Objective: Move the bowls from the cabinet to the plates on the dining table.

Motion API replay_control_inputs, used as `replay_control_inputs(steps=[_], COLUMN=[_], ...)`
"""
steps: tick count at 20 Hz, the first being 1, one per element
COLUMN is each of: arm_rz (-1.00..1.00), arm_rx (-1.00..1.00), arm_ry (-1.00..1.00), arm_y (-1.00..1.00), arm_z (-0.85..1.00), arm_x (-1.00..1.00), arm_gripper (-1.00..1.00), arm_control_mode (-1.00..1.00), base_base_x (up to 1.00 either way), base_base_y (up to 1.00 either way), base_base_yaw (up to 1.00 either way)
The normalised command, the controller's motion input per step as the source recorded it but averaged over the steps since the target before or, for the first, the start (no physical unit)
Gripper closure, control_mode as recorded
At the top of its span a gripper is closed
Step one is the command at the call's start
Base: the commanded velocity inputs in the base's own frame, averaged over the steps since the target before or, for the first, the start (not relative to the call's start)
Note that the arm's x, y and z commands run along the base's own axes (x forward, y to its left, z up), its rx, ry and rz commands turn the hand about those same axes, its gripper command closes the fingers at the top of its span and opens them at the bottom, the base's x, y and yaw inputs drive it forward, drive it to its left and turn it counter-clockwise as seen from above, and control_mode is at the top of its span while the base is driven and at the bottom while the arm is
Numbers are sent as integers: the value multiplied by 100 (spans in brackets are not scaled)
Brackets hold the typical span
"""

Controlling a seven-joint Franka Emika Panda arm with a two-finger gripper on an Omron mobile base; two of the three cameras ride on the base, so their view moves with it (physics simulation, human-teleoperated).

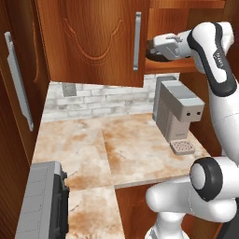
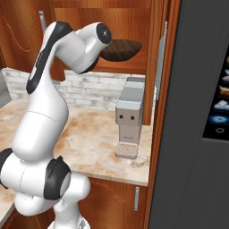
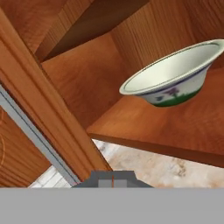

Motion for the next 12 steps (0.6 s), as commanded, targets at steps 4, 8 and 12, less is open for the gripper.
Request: replay_control_inputs(steps=[4, 8, 12], arm_rz=[5, 6, 6], arm_rx=[0, 0, 0], arm_ry=[0, 0, 0], arm_y=[0, 0, 2], arm_z=[-2, -3, -2], arm_x=[27, 22, 24], arm_gripper=[100, 100, 100], arm_control_mode=[-100, -100, -100], base_base_x=[0, 0, 0], base_base_y=[0, 0, 0], base_base_yaw=[0, 0, 0])
